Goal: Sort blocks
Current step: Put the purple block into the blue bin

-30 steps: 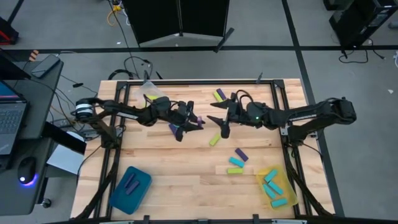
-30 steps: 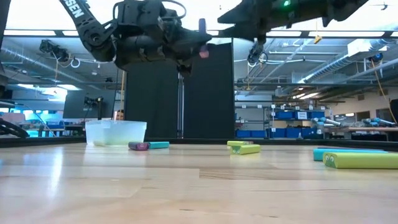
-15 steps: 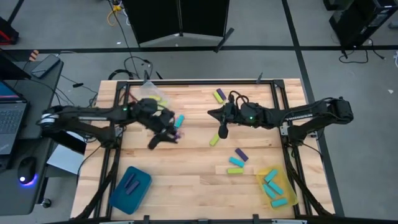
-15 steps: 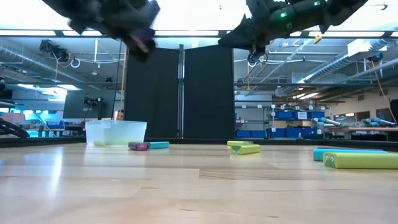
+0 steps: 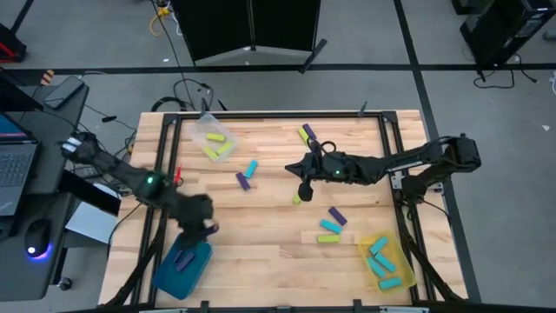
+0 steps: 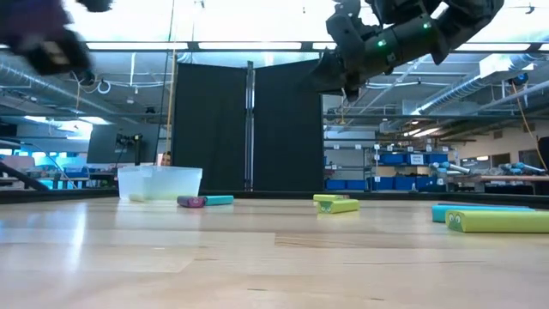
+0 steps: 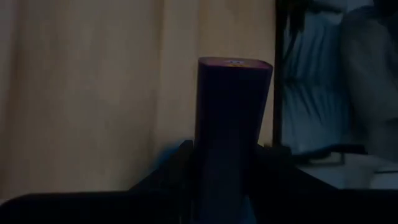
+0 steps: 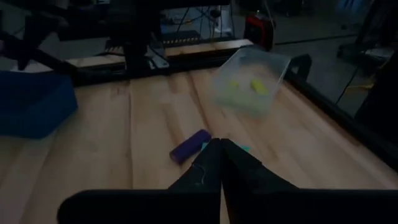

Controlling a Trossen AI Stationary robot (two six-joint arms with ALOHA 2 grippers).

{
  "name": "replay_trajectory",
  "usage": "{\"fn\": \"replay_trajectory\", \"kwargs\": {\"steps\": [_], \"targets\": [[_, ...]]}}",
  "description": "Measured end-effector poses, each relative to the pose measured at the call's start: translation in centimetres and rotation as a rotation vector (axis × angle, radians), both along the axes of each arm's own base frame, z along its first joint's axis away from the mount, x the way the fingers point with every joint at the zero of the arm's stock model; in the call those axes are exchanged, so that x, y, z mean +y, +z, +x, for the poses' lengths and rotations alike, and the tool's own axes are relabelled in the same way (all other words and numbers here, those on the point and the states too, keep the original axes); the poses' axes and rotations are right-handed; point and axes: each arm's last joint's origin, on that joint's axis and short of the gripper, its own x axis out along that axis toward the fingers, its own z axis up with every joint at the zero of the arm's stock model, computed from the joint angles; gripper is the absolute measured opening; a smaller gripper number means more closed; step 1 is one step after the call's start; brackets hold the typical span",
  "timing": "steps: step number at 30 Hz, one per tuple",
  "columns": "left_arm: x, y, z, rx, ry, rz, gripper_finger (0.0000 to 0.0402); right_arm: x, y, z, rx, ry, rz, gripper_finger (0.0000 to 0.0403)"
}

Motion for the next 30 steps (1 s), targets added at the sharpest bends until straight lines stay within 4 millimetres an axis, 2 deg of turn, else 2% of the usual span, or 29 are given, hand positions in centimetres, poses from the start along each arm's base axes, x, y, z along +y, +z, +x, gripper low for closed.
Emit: {"fn": "replay_trajectory", "kwargs": {"steps": [5,10,14,18,23,28,30], "targets": [[-3.2,-1.2,-1.6,0.179,0.063,-0.024,0.0119,0.8,-0.5,0.3,0.008,0.027,-0.001,0.0012],[-6.2,-3.3,-2.5,0.409,0.027,-0.024,0.0119,1.0,-0.4,0.4,-0.005,0.036,-0.006,0.001],[-8.0,-4.6,-2.4,0.431,-0.018,-0.035,0.0119,0.9,0.0,0.5,-0.04,0.037,-0.023,0.0013],[-8.9,-6.6,-2.3,0.445,-0.048,-0.045,0.0119,0.7,0.2,0.5,-0.062,0.033,-0.029,0.0011],[-9.5,-8.5,-2.1,0.45,-0.036,-0.141,0.0119,0.6,0.2,0.5,-0.062,0.029,-0.029,0.0011],[-9.4,-8.8,-2.1,0.476,-0.001,-0.152,0.0119,0.6,0.2,0.5,-0.06,0.029,-0.029,0.0012],[-9.5,-8.6,-2.1,0.478,0.002,-0.152,0.0132,0.6,0.2,0.5,-0.058,0.029,-0.029,0.0012]]}}
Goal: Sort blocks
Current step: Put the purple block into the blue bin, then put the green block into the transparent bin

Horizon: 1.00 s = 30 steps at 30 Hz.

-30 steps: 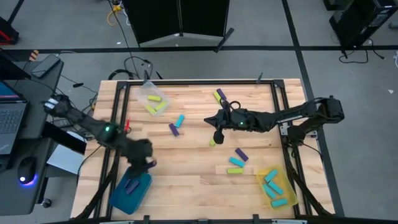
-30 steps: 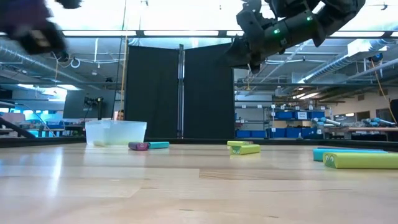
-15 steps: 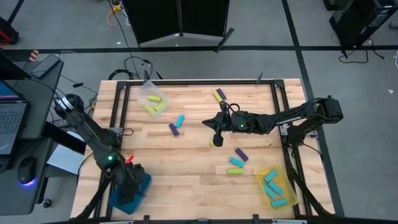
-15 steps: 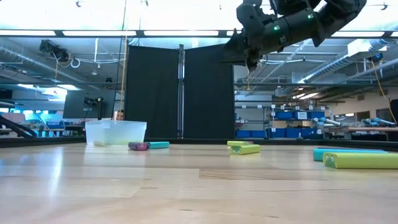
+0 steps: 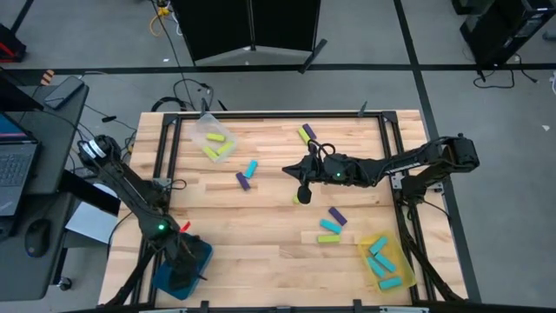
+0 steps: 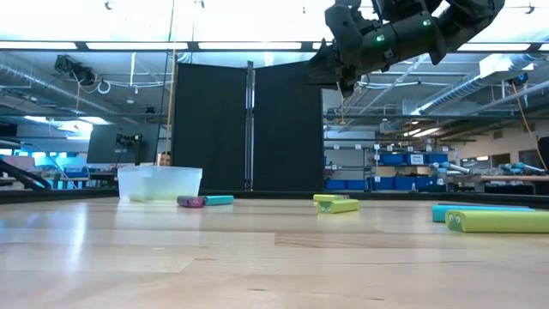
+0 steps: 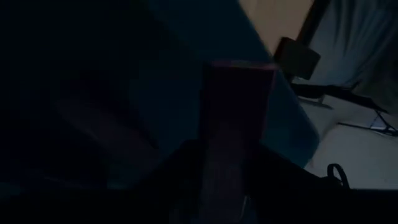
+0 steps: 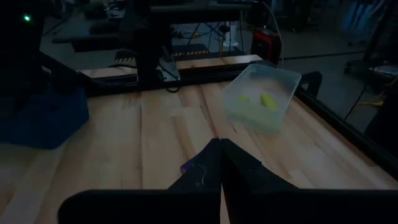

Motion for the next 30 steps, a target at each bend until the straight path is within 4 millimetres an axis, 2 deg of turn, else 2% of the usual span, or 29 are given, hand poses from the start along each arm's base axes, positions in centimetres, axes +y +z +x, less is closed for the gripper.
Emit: {"fn": "replay_trajectory", "kwargs": {"steps": [5,9,12,16,22,26,30], "targets": [[-0.1,0.7,0.1,0.017,-0.004,0.011,0.0198,0.0,0.0,0.0,0.001,0.0,0.0,0.0013],[-0.1,1.6,0.1,0.02,-0.034,0.049,0.0209,0.0,0.0,0.0,0.001,0.0,0.0,0.0014],[-0.2,2.9,0.2,0.001,-0.079,0.085,0.0187,0.0,0.0,0.0,0.001,0.0,0.0,0.0018],[0.2,5.1,0.2,-0.066,-0.118,0.165,0.0128,0.0,0.3,-0.2,0.004,0.003,-0.013,0.0023],[3.2,7.9,0.2,-0.285,-0.012,0.21,0.0019,0.0,1.3,-1.8,0.08,0.005,-0.017,0.0021],[5.7,8.2,0.6,-0.469,0.051,0.305,0.0009,0.1,1.3,-2.9,0.171,0.015,0.003,0.0021],[7.5,7.3,1.5,-0.622,0.076,0.323,0.0005,0.3,0.5,-3.2,0.248,0.081,0.048,0.0021]]}}
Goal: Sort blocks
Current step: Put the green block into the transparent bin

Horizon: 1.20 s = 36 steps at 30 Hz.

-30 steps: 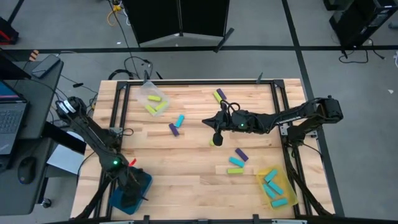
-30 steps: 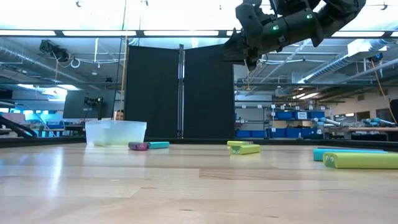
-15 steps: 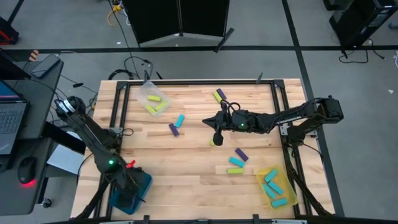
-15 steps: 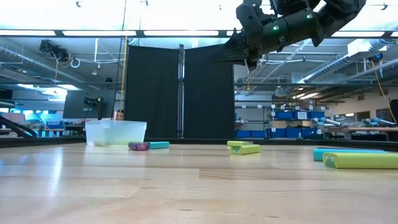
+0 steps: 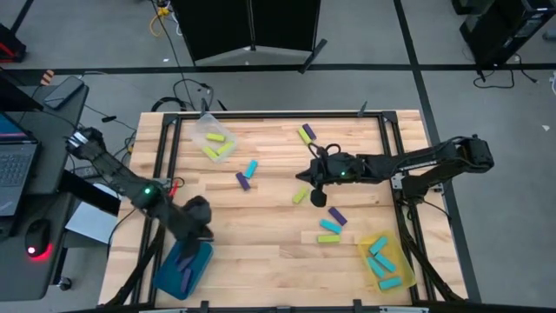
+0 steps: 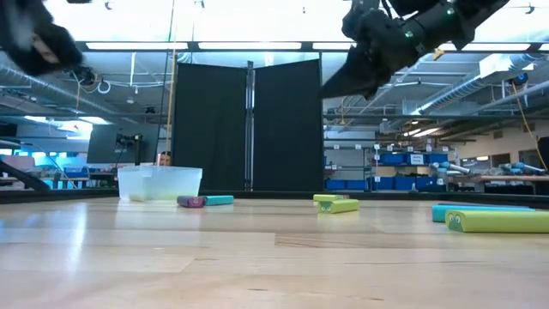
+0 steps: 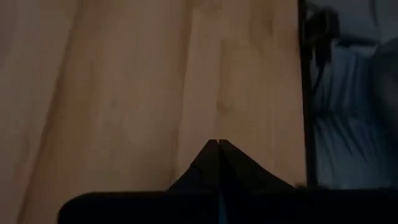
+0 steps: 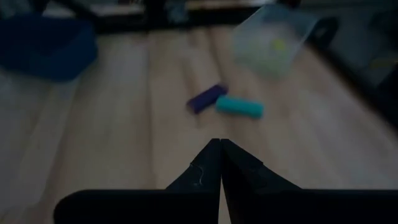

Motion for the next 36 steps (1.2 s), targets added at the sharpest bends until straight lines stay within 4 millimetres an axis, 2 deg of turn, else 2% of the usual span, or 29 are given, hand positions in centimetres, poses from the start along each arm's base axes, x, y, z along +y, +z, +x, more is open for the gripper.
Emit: {"fn": "replay_trajectory", "kwargs": {"steps": [7,12,17,22,26,29,36], "targets": [[3.1,-1.7,2.7,-0.318,-0.043,0.048,0.0004,0.4,-2.2,0.4,0.142,0.14,0.052,0.0025],[5.3,-3.4,3.8,-0.489,-0.06,0.002,0.0004,0.4,-2.9,1.4,0.377,0.184,0.038,0.0051],[7.0,-4.7,3.9,-0.549,-0.008,-0.014,0.0004,0.1,-4.0,2.8,0.654,0.269,-0.121,0.0105],[7.7,-5.1,3.8,-0.559,-0.017,-0.005,0.0004,-0.8,-4.7,4.6,0.823,0.39,-0.202,0.0164],[7.7,-5.1,3.8,-0.561,-0.022,-0.003,0.0005,-1.2,-4.9,6.4,0.845,0.458,-0.245,0.0202],[7.7,-5.1,3.8,-0.561,-0.022,-0.004,0.0005,-1.3,-5.8,6.9,0.879,0.515,-0.265,0.022],[7.7,-5.1,3.8,-0.56,-0.021,-0.006,0.0005,-1.3,-7.1,7.0,0.925,0.557,-0.272,0.0226]]}}
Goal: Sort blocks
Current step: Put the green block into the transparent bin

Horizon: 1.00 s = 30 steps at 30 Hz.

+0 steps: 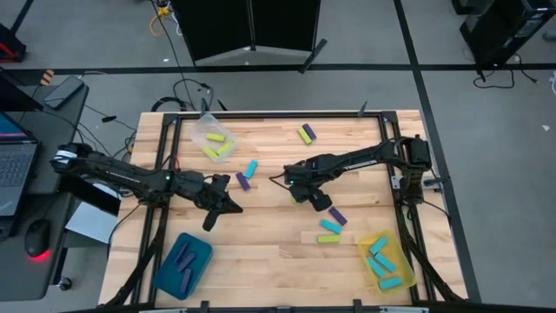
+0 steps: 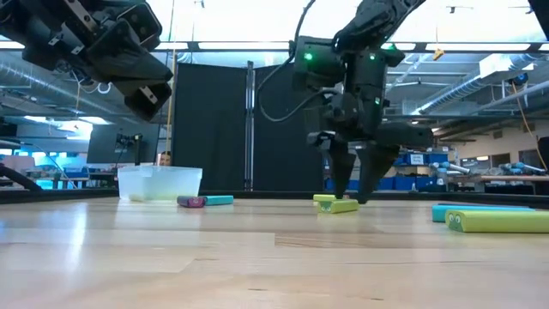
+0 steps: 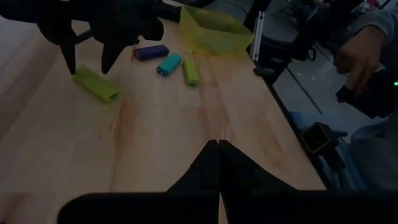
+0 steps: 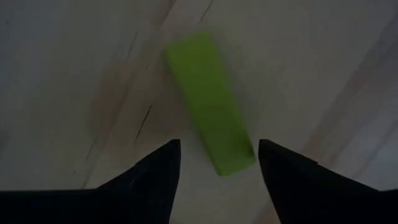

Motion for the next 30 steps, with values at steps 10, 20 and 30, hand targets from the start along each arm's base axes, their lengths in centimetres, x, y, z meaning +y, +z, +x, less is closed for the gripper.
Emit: {"fn": "replay_trajectory", "kwargs": {"steps": [10,20,30], "targets": [[0.3,-0.4,0.1,0.028,0.101,0.028,0.0006,-1.1,-0.5,0.0,0.009,-0.03,0.006,0.0204],[0.2,-2.4,1.9,0.071,0.174,0.05,0.0006,-1.2,-1.0,-0.2,0.005,-0.051,0.053,0.0191],[0.0,-3.0,3.1,0.024,0.179,0.015,0.0006,-1.1,-1.4,-0.6,0.002,-0.105,0.082,0.011]]}}
